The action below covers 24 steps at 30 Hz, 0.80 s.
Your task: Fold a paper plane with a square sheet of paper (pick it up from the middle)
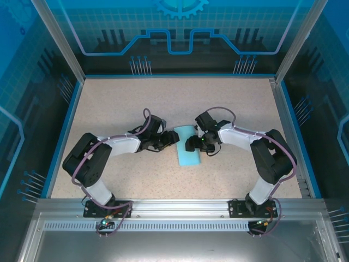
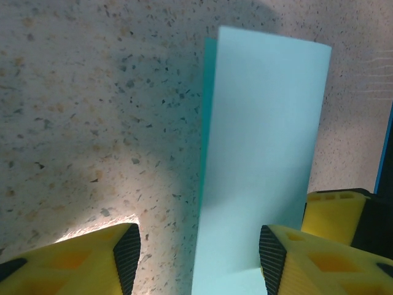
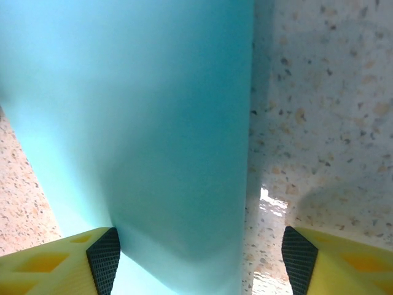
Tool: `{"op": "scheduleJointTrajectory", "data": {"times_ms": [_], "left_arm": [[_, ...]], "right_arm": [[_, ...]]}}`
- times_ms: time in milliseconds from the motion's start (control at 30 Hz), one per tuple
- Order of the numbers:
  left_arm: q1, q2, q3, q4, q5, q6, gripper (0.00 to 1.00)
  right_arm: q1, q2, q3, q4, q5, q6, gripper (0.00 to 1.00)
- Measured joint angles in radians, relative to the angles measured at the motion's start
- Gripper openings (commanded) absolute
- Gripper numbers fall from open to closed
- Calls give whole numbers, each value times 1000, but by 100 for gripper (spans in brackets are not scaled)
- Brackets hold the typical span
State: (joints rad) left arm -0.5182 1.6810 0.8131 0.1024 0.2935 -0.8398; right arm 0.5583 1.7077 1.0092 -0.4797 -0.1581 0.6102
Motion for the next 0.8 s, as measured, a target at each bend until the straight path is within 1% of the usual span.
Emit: {"op": "scheduleJointTrajectory", "data": {"times_ms": [233, 633, 800], "left_arm": [[-9, 11, 19, 0, 11, 0, 55], [-16, 28, 35, 0, 18, 1, 51], [-16, 30, 40, 0, 18, 0, 50]], "right_arm": [[-2, 0, 21, -11, 25, -7, 61], [-4, 67, 53, -89, 74, -35, 50], [-10, 79, 63, -105, 80, -39, 49]]}}
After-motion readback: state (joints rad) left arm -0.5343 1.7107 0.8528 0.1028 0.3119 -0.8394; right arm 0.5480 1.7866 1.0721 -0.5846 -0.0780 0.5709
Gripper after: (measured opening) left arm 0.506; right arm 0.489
